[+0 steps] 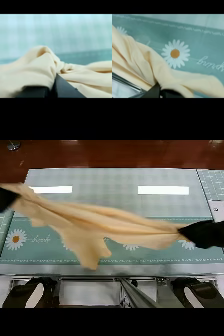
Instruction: Fold the shirts.
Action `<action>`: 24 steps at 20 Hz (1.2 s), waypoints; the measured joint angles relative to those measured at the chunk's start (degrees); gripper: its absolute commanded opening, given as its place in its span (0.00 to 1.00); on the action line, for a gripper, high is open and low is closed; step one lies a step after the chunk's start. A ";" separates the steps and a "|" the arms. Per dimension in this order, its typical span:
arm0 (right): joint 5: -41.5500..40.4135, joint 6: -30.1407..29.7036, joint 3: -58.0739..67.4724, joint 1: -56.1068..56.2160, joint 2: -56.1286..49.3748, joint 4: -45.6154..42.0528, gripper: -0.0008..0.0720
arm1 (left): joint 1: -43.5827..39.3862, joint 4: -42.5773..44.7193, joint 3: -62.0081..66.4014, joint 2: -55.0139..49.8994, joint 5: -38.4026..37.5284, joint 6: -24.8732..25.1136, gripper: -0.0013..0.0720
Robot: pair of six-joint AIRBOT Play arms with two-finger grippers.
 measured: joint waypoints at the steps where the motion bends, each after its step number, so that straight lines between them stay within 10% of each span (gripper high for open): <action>1: -2.62 0.17 -5.38 -0.02 0.07 -0.46 0.05 | -0.59 -1.11 -5.22 -0.76 1.31 0.00 0.06; 8: -23.37 5.64 -18.05 -3.15 -13.44 -12.35 0.05 | -7.74 -6.21 -25.11 -14.88 15.89 -0.22 0.13; 9: -25.64 6.08 -17.31 -4.63 -16.98 -12.76 0.25 | -8.74 -6.88 -25.55 -17.46 17.55 -0.20 0.51; 10: -27.12 6.36 -16.11 -6.21 -20.44 -12.74 0.73 | -9.53 -7.91 -25.55 -19.71 18.82 -0.20 0.96; 11: -28.17 6.10 -14.69 -7.61 -23.61 -11.96 0.86 | -10.21 -8.39 -25.05 -21.97 19.43 -0.15 0.98; 18: -18.27 -3.10 1.03 -21.07 -33.97 -7.13 0.86 | -1.77 -3.56 -13.35 -25.73 11.74 3.26 0.98; 24: -18.51 -6.95 -10.91 -32.85 -27.80 -6.16 0.86 | 10.58 -10.82 -25.27 -23.98 10.32 6.19 0.98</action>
